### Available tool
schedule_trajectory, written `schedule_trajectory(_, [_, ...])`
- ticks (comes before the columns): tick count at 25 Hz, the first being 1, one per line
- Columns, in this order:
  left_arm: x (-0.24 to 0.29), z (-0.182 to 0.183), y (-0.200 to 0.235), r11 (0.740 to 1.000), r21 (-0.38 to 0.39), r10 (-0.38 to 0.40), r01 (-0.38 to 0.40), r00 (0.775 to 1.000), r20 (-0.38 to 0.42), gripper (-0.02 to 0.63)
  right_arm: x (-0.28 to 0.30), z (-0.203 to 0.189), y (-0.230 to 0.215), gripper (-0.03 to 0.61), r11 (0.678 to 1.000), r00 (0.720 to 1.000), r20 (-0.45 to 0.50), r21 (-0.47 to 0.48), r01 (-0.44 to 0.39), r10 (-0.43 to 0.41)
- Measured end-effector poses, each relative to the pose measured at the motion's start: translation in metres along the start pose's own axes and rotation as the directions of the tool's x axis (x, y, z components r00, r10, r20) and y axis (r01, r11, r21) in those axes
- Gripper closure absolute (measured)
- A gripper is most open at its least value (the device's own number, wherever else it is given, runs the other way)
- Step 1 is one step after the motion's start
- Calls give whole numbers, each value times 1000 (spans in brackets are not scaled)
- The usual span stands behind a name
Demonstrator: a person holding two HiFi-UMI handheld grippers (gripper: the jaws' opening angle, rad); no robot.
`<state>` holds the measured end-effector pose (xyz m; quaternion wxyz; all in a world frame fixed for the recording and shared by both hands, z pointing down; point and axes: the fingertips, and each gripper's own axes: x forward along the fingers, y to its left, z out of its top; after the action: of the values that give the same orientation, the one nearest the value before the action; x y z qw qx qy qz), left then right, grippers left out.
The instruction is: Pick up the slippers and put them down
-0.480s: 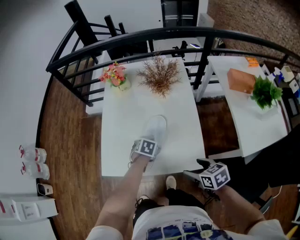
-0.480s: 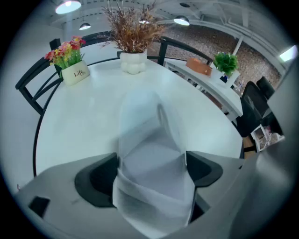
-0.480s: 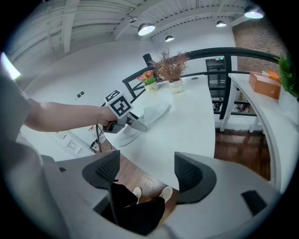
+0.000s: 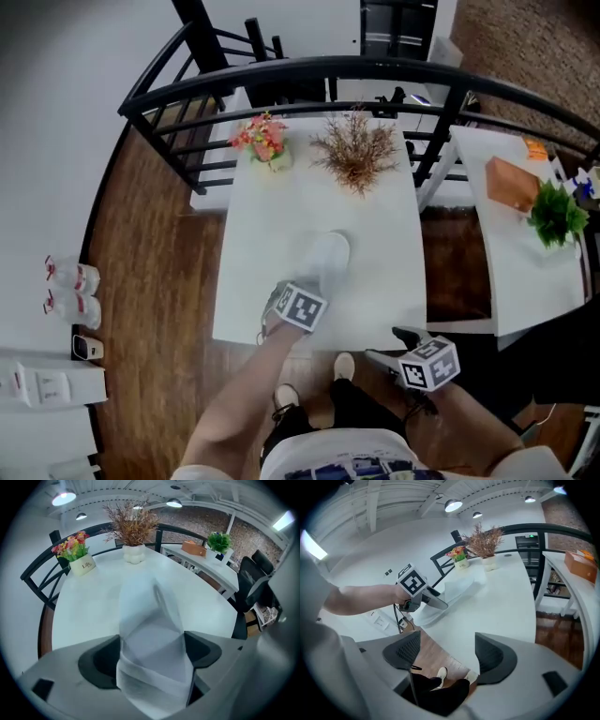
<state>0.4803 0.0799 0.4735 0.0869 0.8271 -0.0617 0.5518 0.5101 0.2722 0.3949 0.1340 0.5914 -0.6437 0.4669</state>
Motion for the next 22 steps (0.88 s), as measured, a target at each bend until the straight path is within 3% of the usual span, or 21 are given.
schedule_trajectory(3, [-37, -24, 24, 999, -47, 22, -20, 999, 39, 189, 21, 15, 27, 193, 998, 1000, 4, -63, -19, 20])
schedule_trajectory(6, [-92, -81, 59, 992, -109, 77, -71, 996, 51, 189, 39, 26, 78, 193, 990, 1000, 2, -141, -27, 28])
schedule_trajectory(10, [-173, -199, 98, 976, -183, 129, -115, 989, 67, 189, 63, 14, 183, 193, 979, 999, -1, -201, -35, 36])
schedule_trajectory(14, [-252, -349, 151, 951, -263, 186, -160, 980, 75, 189, 114, -15, 319, 193, 960, 998, -29, -272, -68, 62])
schedule_trajectory(19, [-298, -512, 212, 894, -399, 245, -205, 968, 51, 189, 194, -38, 445, 193, 927, 992, -98, -359, -109, 78])
schedule_trajectory(22, [-286, -584, 243, 817, -538, 254, -208, 967, 12, 189, 250, -51, 492, 193, 901, 976, -199, -402, -165, 90])
